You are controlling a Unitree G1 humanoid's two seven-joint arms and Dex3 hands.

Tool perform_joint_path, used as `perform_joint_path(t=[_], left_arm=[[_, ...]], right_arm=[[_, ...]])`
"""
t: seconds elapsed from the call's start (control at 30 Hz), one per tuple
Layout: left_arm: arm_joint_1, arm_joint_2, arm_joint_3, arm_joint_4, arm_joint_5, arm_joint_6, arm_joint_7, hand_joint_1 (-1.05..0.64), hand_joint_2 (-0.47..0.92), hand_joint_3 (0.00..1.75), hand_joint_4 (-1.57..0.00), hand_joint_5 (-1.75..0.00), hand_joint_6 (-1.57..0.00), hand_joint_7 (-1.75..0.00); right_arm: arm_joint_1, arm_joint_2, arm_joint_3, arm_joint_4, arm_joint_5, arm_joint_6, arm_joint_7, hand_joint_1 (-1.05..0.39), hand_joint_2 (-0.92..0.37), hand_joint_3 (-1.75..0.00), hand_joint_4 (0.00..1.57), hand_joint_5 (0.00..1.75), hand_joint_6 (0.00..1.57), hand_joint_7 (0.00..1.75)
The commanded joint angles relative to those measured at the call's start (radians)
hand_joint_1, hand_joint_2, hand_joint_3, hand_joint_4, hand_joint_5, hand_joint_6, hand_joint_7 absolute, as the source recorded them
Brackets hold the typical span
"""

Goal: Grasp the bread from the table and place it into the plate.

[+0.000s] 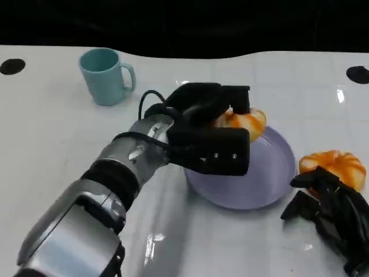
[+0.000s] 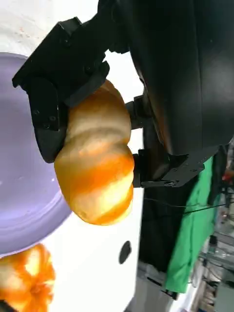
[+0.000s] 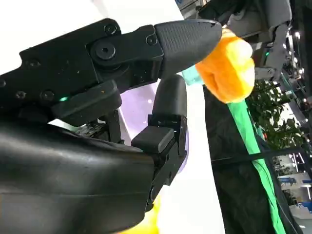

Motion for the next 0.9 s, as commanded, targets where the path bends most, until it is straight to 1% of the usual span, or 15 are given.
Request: perform_joint_path(t=[0.03,0.1,0.13,0.17,0.2,0.23,0.27,0.33,0.37,0.4,0.43,0.47,0.57,0.9], left_arm=[[-0.035,-0.004,0.005,0.014,-0.012,0.006,-0.041,-0.21,0.52,1.09,-0.86,-1.75,-0.74,-1.49],[-0.036,-0.005,0.006,0.015,-0.013,0.006,-0.045,-0.21,0.52,1.07,-0.85,-1.75,-0.74,-1.45],[-0.040,-0.004,0.004,0.017,-0.014,0.011,-0.073,-0.21,0.52,1.07,-0.85,-1.75,-0.75,-1.44],[-0.043,-0.003,0.003,0.019,-0.014,0.014,-0.094,-0.27,0.66,0.73,-0.70,-1.50,-0.67,-0.94],[-0.045,-0.002,0.003,0.019,-0.014,0.017,-0.110,-0.29,0.78,0.50,-0.65,-1.41,-0.71,-0.64],[-0.046,-0.002,0.003,0.019,-0.014,0.020,-0.119,-0.31,0.86,0.32,-0.62,-1.35,-0.75,-0.42],[-0.045,-0.002,0.004,0.018,-0.014,0.020,-0.121,-0.31,0.89,0.26,-0.61,-1.33,-0.77,-0.35],[-0.045,-0.002,0.005,0.017,-0.014,0.021,-0.125,-0.32,0.91,0.21,-0.60,-1.32,-0.78,-0.28],[-0.052,0.003,-0.009,0.023,-0.002,0.028,-0.157,-0.40,0.92,0.24,-0.49,-1.21,-0.69,-0.23],[-0.057,0.008,-0.020,0.028,0.008,0.033,-0.182,-0.57,0.92,0.33,-0.30,-0.90,-0.52,-0.14],[-0.061,0.011,-0.028,0.031,0.013,0.036,-0.200,-0.68,0.92,0.39,-0.20,-0.68,-0.41,-0.08],[-0.062,0.012,-0.032,0.032,0.016,0.039,-0.210,-0.71,0.92,0.41,-0.17,-0.60,-0.38,-0.06],[-0.063,0.013,-0.035,0.030,0.012,0.041,-0.215,-0.75,0.92,0.42,-0.14,-0.52,-0.35,-0.04],[-0.063,0.014,-0.036,0.028,0.010,0.043,-0.217,-0.75,0.92,0.43,-0.16,-0.48,-0.34,-0.03]], right_arm=[[0.023,-0.007,0.003,-0.001,-0.003,0.031,-0.002,-0.51,-0.92,-0.27,0.65,1.55,0.60,1.24],[0.024,-0.006,0.003,-0.003,-0.002,0.034,-0.002,-0.51,-0.92,-0.27,0.65,1.55,0.60,1.24],[0.024,-0.006,0.001,-0.003,0.001,0.034,0.004,-0.51,-0.92,-0.27,0.65,1.55,0.60,1.24],[0.024,-0.005,0.000,-0.003,0.003,0.034,0.009,-0.52,-0.92,-0.27,0.64,1.56,0.59,1.24],[0.024,-0.005,0.000,-0.003,0.004,0.034,0.012,-0.52,-0.92,-0.27,0.64,1.56,0.59,1.24],[0.024,-0.005,-0.001,-0.003,0.005,0.034,0.014,-0.52,-0.92,-0.27,0.64,1.56,0.59,1.24],[0.024,-0.005,-0.001,-0.003,0.004,0.034,0.015,-0.52,-0.92,-0.27,0.64,1.56,0.59,1.24],[0.024,-0.005,-0.002,-0.002,0.004,0.034,0.016,-0.52,-0.92,-0.27,0.64,1.56,0.59,1.24],[0.024,-0.005,-0.002,-0.003,0.001,0.031,0.014,-0.52,-0.92,-0.27,0.64,1.56,0.59,1.24],[0.025,-0.006,-0.001,-0.004,-0.001,0.029,0.012,-0.51,-0.92,-0.27,0.64,1.56,0.59,1.24],[0.025,-0.006,-0.001,-0.005,-0.003,0.028,0.011,-0.51,-0.92,-0.27,0.64,1.56,0.59,1.24],[0.025,-0.006,-0.001,-0.005,-0.003,0.027,0.010,-0.51,-0.92,-0.28,0.64,1.56,0.59,1.25],[0.025,-0.006,-0.001,-0.005,-0.003,0.027,0.010,-0.51,-0.92,-0.28,0.64,1.56,0.59,1.25],[0.025,-0.006,-0.001,-0.005,-0.003,0.028,0.010,-0.51,-0.92,-0.28,0.64,1.56,0.58,1.26]])
